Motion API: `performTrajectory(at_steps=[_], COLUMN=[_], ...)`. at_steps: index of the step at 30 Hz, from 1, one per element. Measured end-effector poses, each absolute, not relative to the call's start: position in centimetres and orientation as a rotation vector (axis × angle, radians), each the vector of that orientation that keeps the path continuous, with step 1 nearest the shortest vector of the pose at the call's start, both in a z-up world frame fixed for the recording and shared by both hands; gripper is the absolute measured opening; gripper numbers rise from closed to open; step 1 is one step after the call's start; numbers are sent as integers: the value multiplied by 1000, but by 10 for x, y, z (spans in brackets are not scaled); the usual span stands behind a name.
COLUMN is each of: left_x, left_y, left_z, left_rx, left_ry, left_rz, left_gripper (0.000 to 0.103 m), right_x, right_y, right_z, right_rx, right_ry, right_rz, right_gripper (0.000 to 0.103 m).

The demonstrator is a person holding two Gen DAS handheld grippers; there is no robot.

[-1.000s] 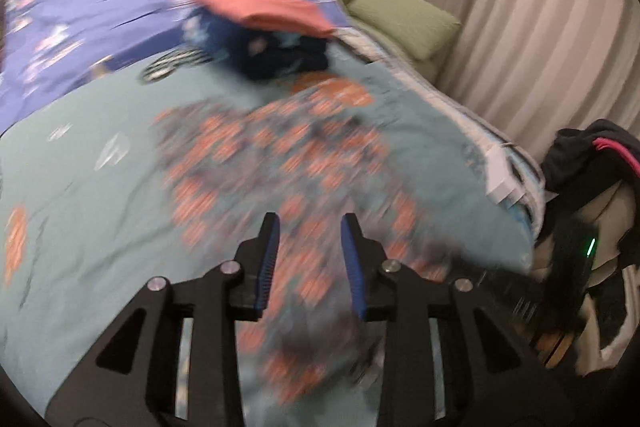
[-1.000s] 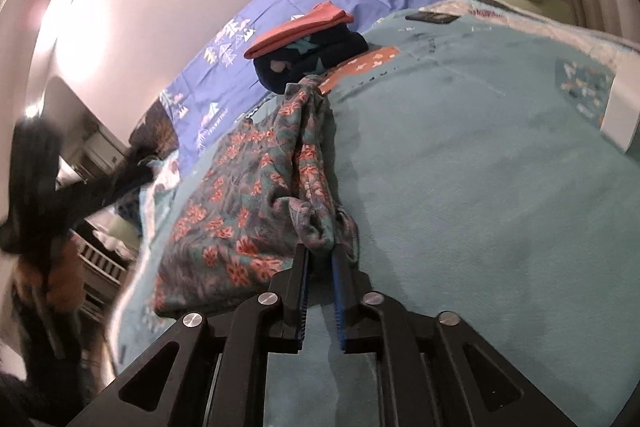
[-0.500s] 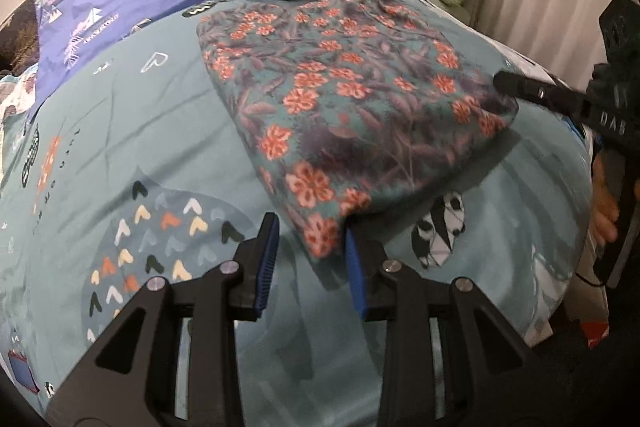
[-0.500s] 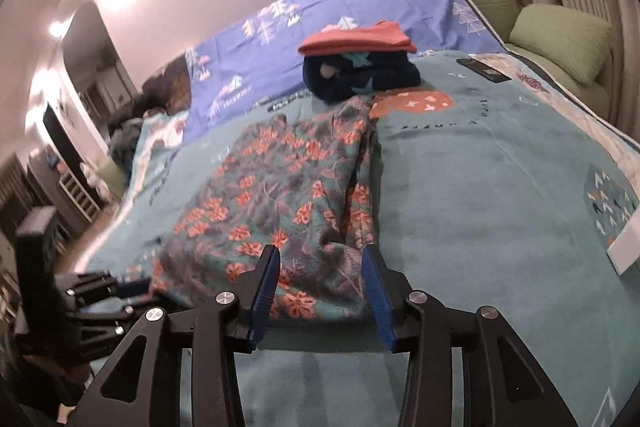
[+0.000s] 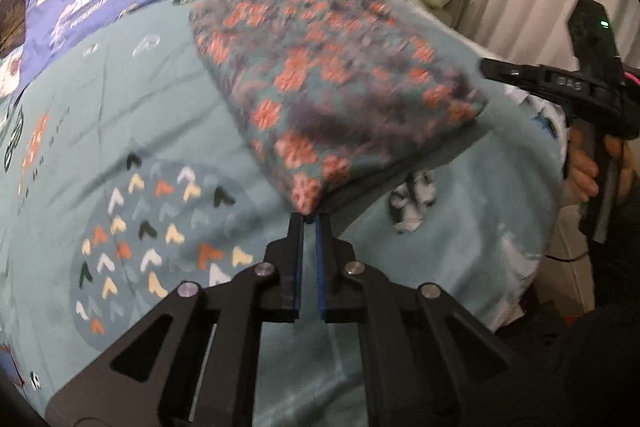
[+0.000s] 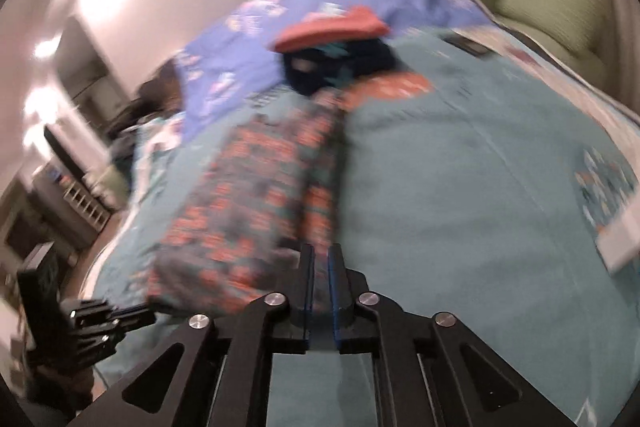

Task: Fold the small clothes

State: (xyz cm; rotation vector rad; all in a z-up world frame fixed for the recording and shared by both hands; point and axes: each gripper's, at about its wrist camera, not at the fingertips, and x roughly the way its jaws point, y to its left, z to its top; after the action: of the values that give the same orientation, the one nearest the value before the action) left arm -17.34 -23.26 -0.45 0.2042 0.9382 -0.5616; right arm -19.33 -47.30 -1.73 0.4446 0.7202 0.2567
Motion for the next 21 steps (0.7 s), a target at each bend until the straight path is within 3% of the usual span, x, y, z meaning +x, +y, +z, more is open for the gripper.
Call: performTrajectory(at_steps=[2,6,7,10,13,15,19,21], left_x=[-175,-164,-160,-136,-112,-110,-110,-110], left_y=[-235,-242,-243,-256,-266,-266,-261,-259], left_z=[8,33,34,21,-6,-13,-12,-13], left_rx=[196,138,135,136,127,97,68,51], left_ry=[898,801,795,830,914,921,919,924], left_rz=[-579,-616,-622,-649,-627,-636,-668,-688], left_gripper=[6,10,16,21,21,21,23,23], right_x=[-178,-148,-143,-125,-112,-108,-117,-113], right_y=[-465,-468,-470,-473,-478,-483,-490,-489], right_z=[-17,-38,-43,-54,-62,-62,-44,-50], right_rx=[418,482,523,628,725,778,753,681], right_ry=[752,853,869,917,945,942,862,910], right_rz=[306,378,410,519,559,559,490,408], right_gripper=[22,22,25,41,42,10,8,7])
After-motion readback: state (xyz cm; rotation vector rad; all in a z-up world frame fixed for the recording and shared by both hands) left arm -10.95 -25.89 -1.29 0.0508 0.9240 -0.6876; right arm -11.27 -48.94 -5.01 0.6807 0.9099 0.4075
